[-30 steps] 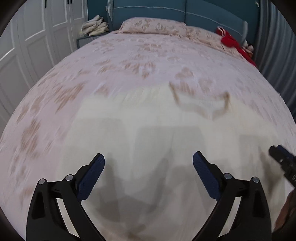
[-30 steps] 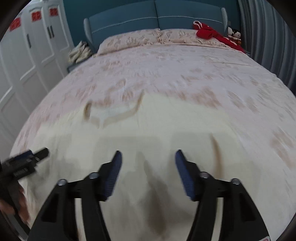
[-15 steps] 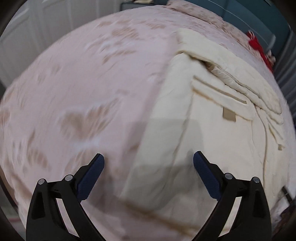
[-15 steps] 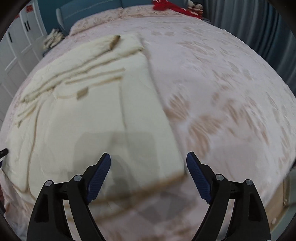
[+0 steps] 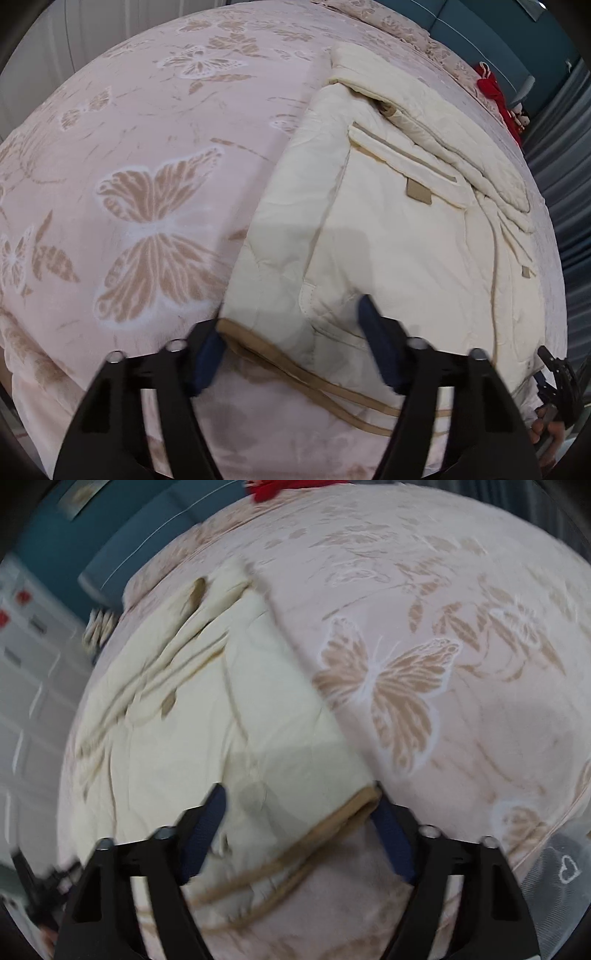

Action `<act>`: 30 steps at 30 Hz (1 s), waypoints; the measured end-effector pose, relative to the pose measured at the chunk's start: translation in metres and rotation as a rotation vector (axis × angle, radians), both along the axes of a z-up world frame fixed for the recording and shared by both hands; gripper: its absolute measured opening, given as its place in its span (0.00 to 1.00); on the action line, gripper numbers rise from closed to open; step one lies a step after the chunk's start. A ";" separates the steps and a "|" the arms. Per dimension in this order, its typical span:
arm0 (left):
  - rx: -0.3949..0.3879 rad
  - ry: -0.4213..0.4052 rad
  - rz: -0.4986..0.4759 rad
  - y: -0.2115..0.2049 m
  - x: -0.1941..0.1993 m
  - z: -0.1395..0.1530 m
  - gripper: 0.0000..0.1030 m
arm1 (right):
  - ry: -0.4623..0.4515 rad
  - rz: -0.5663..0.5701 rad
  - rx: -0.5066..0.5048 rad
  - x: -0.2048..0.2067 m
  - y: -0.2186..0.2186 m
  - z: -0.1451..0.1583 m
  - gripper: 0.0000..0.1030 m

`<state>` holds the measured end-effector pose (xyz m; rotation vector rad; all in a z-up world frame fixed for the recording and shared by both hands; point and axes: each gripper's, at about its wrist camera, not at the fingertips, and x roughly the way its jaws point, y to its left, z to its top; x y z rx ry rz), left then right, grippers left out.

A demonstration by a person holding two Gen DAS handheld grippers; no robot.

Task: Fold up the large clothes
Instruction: 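Grasp the jacket's hem edge with the right gripper while the left gripper grasps beside it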

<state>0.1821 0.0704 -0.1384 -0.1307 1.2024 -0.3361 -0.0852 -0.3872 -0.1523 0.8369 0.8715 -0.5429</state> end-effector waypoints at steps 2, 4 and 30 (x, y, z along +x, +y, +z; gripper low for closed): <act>-0.009 0.008 -0.011 -0.001 -0.002 0.005 0.28 | 0.005 -0.008 0.031 0.002 -0.006 0.000 0.19; 0.006 -0.006 -0.028 -0.004 -0.007 0.013 0.17 | -0.012 0.011 0.047 0.002 -0.006 0.004 0.09; 0.044 0.050 -0.204 0.094 -0.190 0.125 0.03 | 0.283 0.554 -0.097 -0.159 0.122 0.111 0.04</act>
